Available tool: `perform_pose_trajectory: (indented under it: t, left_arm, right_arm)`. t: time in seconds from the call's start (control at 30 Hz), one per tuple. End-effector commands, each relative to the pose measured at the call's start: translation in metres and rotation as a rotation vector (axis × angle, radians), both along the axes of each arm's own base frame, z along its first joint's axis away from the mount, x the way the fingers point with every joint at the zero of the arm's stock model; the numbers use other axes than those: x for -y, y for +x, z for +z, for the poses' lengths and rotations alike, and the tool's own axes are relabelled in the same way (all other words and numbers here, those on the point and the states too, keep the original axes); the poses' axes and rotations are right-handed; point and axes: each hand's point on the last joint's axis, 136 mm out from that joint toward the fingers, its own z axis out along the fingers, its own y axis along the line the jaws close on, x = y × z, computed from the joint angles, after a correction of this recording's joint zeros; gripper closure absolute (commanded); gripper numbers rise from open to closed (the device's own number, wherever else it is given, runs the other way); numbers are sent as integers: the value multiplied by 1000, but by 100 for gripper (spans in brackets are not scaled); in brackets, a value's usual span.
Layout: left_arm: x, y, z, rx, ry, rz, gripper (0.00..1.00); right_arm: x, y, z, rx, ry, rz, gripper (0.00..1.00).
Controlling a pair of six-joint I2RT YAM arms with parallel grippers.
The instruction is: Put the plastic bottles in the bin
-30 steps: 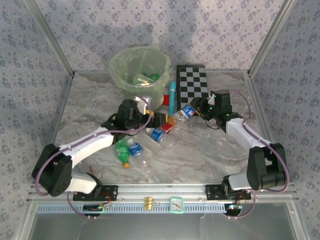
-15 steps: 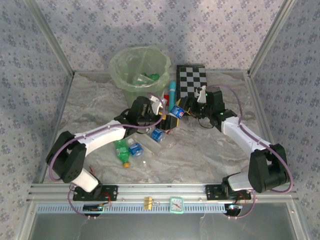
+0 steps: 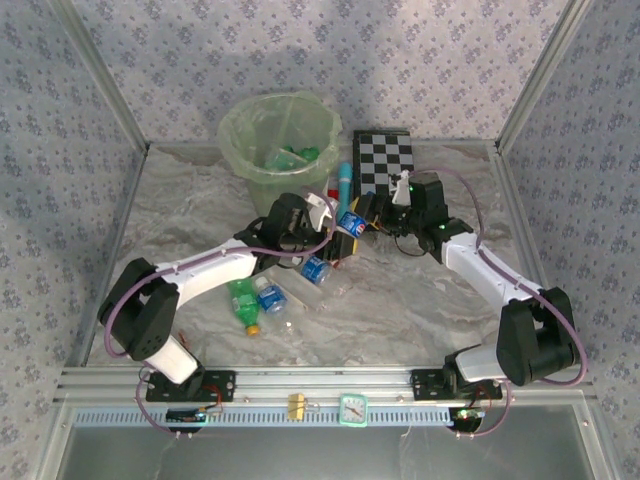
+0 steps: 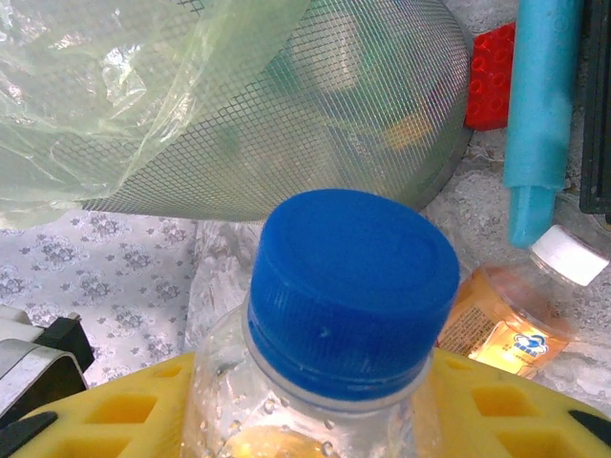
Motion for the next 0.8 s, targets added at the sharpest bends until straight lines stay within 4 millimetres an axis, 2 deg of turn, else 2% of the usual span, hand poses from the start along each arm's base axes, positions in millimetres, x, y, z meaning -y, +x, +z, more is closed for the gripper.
perform_pose_trajectory:
  t: [0.0,0.07,0.17,0.27,0.4,0.5,0.6,0.77]
  left_arm:
    - [5,2,15,39,-29,-16,41]
    - [3,2,15,42,-26,-8,43]
    - [-2,3,15,51,-19,16,43]
    - [-8,3,18,70,-6,40,44]
    - [-18,3,31,118,17,64,44]
    - [-25,3,52,178,25,73,44]
    - [-33,3,81,265,30,81,44]
    - [-54,19,133,438,78,172,45]
  right_arm:
    - [-6,0,22,46,11,25,45]
    - [-3,1,25,48,1,15,31]
    - [6,2,28,54,-21,-12,18]
    - [20,5,35,64,-36,-56,12]
    - [46,7,42,86,-49,-137,9]
    - [66,8,41,98,-76,-208,6]
    - [81,9,34,89,-101,-266,6]
    - [95,11,9,34,-134,-354,5]
